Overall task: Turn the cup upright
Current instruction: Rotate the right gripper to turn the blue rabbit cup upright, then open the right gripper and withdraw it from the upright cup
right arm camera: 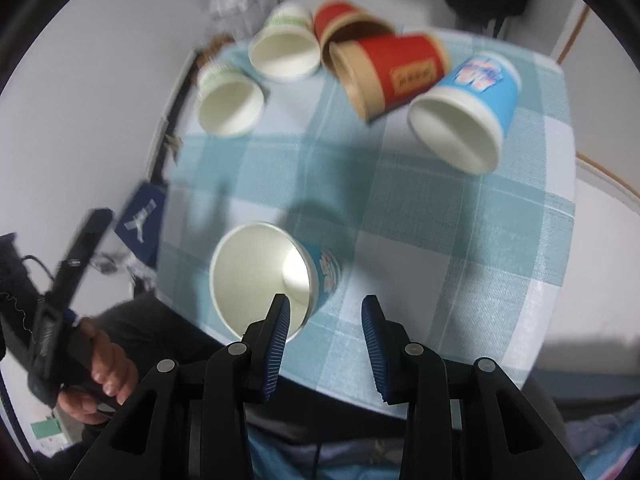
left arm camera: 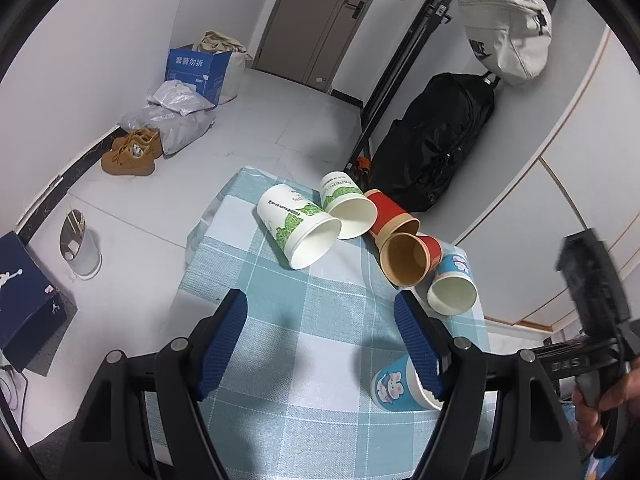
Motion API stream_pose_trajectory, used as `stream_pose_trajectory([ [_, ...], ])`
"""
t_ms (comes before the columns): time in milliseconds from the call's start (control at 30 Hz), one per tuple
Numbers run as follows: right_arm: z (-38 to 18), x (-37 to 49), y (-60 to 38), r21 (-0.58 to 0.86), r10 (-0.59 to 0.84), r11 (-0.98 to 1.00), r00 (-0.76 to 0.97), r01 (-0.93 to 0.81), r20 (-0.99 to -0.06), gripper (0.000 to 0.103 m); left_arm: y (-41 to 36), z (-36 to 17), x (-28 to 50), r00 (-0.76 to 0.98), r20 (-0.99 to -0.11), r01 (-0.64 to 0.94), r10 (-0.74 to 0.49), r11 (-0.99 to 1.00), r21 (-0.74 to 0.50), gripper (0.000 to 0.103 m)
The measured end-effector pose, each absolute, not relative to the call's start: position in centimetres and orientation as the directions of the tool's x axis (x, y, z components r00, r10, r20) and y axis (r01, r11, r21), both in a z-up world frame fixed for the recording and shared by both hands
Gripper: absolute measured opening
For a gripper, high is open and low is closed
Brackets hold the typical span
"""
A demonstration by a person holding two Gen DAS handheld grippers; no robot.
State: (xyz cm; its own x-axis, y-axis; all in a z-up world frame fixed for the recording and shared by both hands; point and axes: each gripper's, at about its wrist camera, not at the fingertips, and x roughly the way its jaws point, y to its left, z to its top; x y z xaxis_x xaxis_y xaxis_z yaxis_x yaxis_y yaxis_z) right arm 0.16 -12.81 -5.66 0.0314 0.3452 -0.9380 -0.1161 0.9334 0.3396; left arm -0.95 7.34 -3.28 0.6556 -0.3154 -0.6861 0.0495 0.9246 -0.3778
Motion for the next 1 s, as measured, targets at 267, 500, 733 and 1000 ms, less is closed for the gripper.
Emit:
stream_pose_trajectory([
  [267,-1.7,-5.8,-17.0,0.374,0.404,0.914,0.466,-0.16,-0.787,0.058,3.7,-1.6,-2.6,0.714,-0.65,0.132,-0.26,0.962,-0.24,0.072],
  [500,0.8,-10.8,-18.6,0.287,0.327,0.939,0.747,-0.188,-0.579,0.088,1.0,-0.2,-5.3,0.795,-0.561,0.181,-0.229,0.973,-0.141,0.072],
  [733,0.9,-13.2,-18.4,0.238,0.277,0.954,0.838,-0.181,-0.47,0.097,0.5,-0.5,-5.3,0.799,-0.569,0.147,-0.196,0.98,-0.131,0.072],
  [1000,1.3,-14.4,-18.6,0.221,0.248,0.961,0.874,-0.168,-0.418,0.102,-0.5,-0.7,-5.8,0.808,-0.571,0.13,-0.147,0.989,-0.07,0.072],
])
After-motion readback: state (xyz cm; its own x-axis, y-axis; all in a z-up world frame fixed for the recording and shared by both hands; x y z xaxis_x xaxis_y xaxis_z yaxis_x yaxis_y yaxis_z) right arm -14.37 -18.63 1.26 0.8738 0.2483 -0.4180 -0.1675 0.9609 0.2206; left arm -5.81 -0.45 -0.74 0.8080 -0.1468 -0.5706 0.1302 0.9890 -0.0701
